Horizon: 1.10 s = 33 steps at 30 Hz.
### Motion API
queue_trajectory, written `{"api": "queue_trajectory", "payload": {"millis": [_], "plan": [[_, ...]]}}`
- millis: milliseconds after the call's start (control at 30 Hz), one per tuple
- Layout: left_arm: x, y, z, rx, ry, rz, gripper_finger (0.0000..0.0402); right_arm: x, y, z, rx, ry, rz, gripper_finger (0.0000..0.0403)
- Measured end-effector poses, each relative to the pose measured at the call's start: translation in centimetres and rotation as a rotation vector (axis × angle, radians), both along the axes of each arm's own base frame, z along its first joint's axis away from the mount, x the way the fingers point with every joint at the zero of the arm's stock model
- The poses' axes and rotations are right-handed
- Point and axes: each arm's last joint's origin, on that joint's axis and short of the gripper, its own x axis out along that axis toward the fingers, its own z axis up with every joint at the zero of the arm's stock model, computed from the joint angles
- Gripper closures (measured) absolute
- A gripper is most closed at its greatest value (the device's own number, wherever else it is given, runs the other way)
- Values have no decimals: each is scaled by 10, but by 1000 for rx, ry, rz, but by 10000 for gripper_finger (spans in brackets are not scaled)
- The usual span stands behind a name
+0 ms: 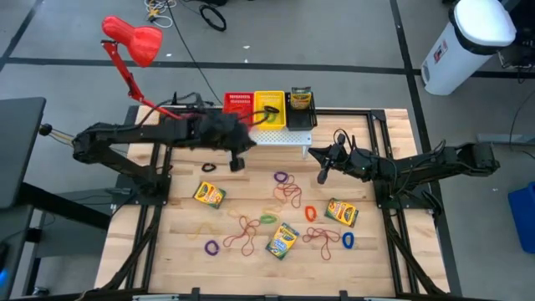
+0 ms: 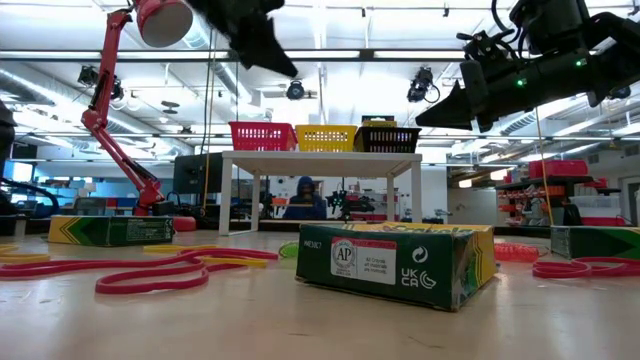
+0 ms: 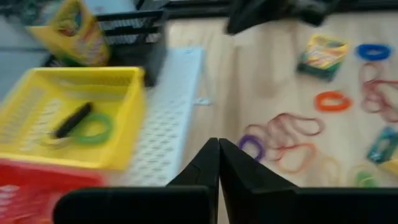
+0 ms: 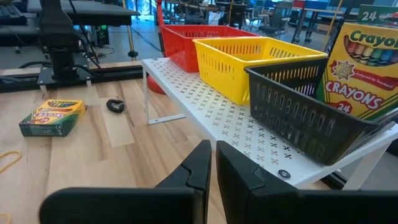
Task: Pick & Place Office Desk Supplies
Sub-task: Put the orange spring keychain into the yellow bin on the shelf
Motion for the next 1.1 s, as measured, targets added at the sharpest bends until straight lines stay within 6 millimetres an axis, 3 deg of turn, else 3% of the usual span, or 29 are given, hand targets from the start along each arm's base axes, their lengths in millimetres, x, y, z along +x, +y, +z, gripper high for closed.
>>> {"api": "queue_trajectory", "payload": {"millis": [333, 533, 1100], "plan": [[-32, -49, -60, -65, -333, -141, 390, 0, 0, 0, 0, -1, 0, 370], [-46, -62, -87, -105, -513, -186, 390, 0, 0, 0, 0, 0, 0, 370], [-51, -61, -94, -146, -574, -173, 390, 0, 0, 0, 0, -1, 0, 370]]}}
